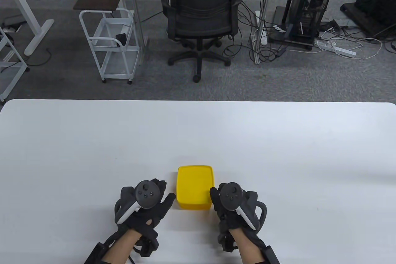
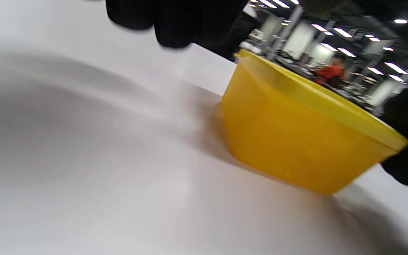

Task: Cover the plastic food container

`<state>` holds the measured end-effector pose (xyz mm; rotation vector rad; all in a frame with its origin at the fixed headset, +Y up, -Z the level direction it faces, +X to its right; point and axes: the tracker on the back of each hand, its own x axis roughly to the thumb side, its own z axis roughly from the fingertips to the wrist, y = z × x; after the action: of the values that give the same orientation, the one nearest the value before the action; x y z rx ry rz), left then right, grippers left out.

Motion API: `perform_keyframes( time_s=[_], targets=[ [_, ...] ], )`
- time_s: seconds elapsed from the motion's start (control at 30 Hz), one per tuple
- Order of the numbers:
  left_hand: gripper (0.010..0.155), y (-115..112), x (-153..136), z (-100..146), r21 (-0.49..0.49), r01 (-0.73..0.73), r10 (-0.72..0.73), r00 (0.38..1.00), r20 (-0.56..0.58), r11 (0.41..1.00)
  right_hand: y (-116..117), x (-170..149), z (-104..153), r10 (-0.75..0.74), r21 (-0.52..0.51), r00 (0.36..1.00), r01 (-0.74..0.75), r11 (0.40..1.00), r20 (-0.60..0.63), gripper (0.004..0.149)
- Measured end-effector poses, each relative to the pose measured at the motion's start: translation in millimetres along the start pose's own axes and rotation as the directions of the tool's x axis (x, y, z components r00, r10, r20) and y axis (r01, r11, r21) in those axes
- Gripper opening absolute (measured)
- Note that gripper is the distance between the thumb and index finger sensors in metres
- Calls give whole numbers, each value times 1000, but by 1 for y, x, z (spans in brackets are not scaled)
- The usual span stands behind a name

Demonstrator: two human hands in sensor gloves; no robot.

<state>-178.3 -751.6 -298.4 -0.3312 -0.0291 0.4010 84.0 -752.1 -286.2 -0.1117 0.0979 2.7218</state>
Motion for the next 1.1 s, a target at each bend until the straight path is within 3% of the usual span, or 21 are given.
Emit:
perform_keyframes(
  time_s=[0.13,0.23,0.33,0.5,0.6,0.67,1.0,1.1],
  targets=[
    [58,-14,15,-10,-37,-8,4,994,-111,999,4,1,0,10,-7,1000,-10,1000,0,52],
    [48,-18,16,-14,-9,-31,31,998,-55,999,5,1,0,27,-12,1000,-27,1000,6,47],
    [45,-18,15,-16,-21,-54,53,998,-37,998,8,0,-2,-62,38,998,62,997,-6,41],
    [43,-19,17,-17,-40,-55,53,997,-50,998,8,2,-3,-88,73,996,90,993,-23,40],
    [43,-22,19,-15,-33,-13,11,999,-53,999,9,3,-3,-79,98,996,82,992,-32,39],
    [43,-22,21,-15,-47,14,-17,998,-61,999,17,6,-2,9,109,1000,-6,994,-26,39],
    [48,-23,20,-10,-7,92,-92,995,-34,996,12,14,2,156,8,986,-156,988,56,42],
    [58,-12,14,-4,79,63,-71,992,100,995,6,7,6,221,-76,968,-213,974,121,51]
  ],
)
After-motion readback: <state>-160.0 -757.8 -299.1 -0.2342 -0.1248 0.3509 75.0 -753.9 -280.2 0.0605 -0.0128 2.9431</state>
